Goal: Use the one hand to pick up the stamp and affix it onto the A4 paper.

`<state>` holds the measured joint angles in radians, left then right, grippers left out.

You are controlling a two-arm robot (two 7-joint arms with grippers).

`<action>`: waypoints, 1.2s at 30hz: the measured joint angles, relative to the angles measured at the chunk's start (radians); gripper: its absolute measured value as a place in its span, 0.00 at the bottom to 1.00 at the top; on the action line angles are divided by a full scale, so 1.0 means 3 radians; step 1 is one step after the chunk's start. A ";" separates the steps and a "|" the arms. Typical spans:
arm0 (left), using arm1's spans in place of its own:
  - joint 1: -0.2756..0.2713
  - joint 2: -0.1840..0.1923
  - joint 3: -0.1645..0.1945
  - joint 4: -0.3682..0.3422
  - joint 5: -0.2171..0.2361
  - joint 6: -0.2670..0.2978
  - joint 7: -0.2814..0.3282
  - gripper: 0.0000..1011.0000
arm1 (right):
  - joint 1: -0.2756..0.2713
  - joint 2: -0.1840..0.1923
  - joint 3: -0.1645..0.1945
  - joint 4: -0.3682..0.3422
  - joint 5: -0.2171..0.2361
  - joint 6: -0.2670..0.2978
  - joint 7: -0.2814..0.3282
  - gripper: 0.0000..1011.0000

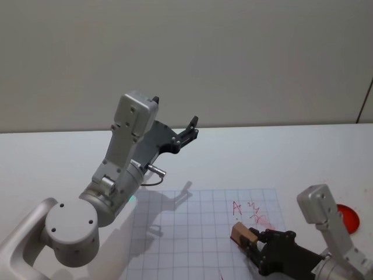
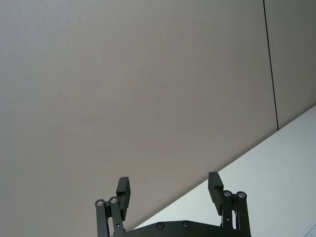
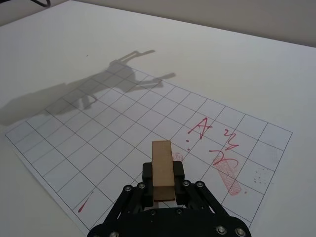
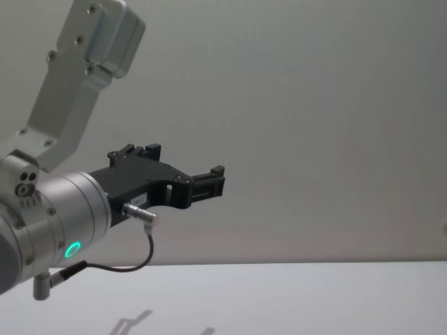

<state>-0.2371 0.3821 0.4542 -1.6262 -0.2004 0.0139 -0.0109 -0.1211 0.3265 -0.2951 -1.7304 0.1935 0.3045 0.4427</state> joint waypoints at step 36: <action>0.0000 0.0000 0.0000 0.0000 0.0000 0.0000 0.0000 0.99 | 0.0146 -0.0041 -0.0033 -0.0046 -0.0133 -0.0216 -0.0049 0.22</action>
<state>-0.2371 0.3821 0.4542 -1.6262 -0.2004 0.0139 -0.0109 -0.0773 0.3143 -0.3051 -1.7441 0.1537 0.2396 0.4280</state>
